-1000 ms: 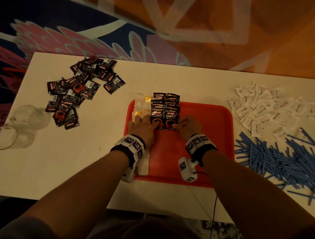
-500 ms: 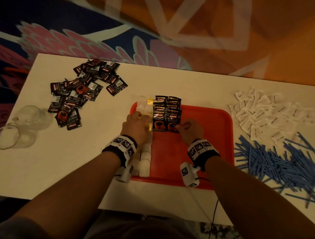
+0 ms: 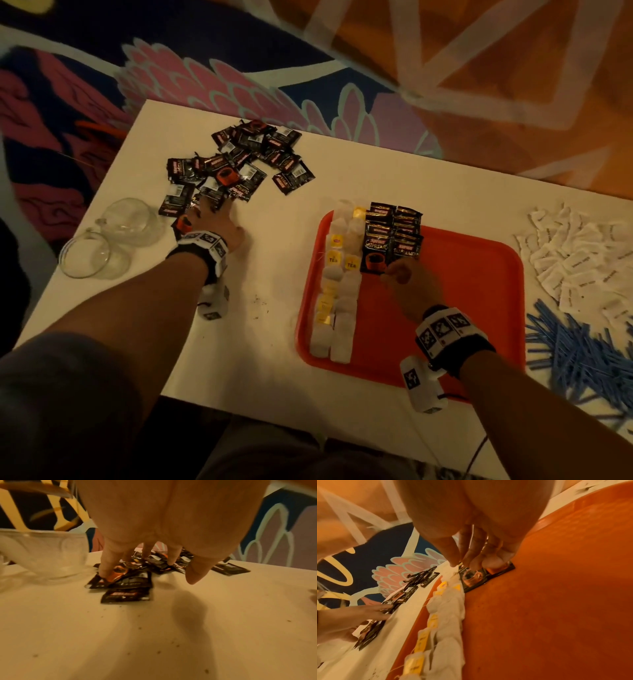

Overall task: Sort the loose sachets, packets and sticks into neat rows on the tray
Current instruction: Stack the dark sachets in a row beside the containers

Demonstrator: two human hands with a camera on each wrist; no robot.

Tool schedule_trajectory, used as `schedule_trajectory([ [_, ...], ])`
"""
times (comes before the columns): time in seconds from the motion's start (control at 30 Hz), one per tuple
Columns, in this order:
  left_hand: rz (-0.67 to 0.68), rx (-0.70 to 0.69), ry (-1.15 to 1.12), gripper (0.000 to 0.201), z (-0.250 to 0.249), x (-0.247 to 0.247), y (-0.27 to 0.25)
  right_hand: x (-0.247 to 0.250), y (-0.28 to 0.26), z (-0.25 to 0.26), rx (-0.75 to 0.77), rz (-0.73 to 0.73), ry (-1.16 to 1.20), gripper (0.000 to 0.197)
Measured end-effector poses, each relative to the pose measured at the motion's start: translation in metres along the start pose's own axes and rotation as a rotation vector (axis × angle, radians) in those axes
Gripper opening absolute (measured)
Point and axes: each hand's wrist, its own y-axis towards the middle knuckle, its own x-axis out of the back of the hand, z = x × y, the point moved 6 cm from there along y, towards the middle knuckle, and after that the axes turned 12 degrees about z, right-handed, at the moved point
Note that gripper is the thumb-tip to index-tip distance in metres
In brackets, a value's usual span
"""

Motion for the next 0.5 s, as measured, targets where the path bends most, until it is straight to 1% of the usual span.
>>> schedule_trajectory([
  [0.07,0.064,-0.018,0.011,0.083,0.011,-0.009,0.002,-0.012,-0.002,0.011,0.016,0.013,-0.019,0.009],
  [0.13,0.093,-0.055,-0.042,0.084,0.008,-0.021,-0.011,-0.025,-0.003,0.023,0.038,0.024,-0.029,0.009],
  [0.2,0.081,-0.103,-0.091,0.081,0.001,-0.034,-0.032,-0.04,-0.004,0.037,0.057,0.051,-0.038,0.01],
  [0.3,0.042,-0.193,-0.07,0.071,-0.006,-0.054,-0.058,-0.066,-0.004,0.06,0.058,0.14,-0.015,0.007],
  [0.4,0.089,-0.243,-0.007,0.068,0.0,-0.076,-0.077,-0.088,0.0,0.085,0.089,0.173,-0.078,0.005],
  [0.5,0.05,-0.308,0.029,0.061,0.01,-0.088,-0.088,-0.11,0.006,0.108,0.106,0.197,-0.127,0.008],
])
